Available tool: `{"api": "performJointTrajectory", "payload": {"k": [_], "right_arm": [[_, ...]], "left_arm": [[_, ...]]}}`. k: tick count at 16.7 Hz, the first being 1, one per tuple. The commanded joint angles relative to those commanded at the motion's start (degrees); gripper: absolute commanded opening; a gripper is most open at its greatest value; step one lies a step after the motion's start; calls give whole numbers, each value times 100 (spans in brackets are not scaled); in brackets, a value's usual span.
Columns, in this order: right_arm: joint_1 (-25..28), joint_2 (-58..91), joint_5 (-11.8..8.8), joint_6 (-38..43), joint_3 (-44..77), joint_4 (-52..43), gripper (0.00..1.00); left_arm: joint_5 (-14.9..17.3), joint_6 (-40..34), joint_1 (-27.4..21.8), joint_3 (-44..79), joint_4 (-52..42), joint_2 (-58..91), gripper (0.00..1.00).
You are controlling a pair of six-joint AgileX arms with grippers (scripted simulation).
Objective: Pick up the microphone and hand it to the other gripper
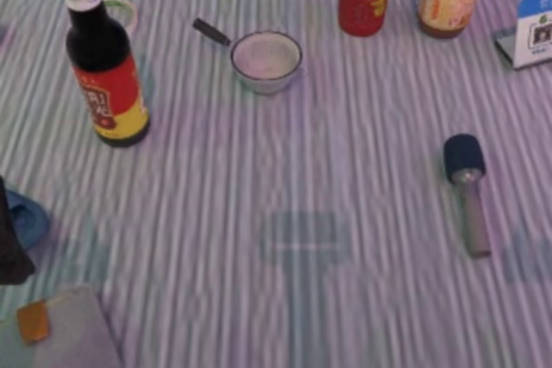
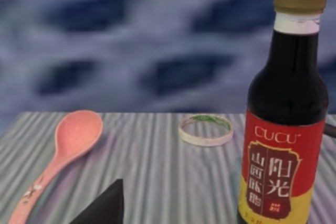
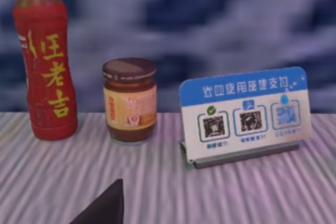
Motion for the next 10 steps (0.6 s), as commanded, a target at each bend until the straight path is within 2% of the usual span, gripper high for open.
{"api": "performJointTrajectory", "payload": {"k": [5,10], "right_arm": [[143,366,-6,119,327,-245,100],[619,2162,100,608,1675,-1311,100]], "left_arm": [[0,0,0,0,0,0,100],[0,0,0,0,0,0,100]]}}
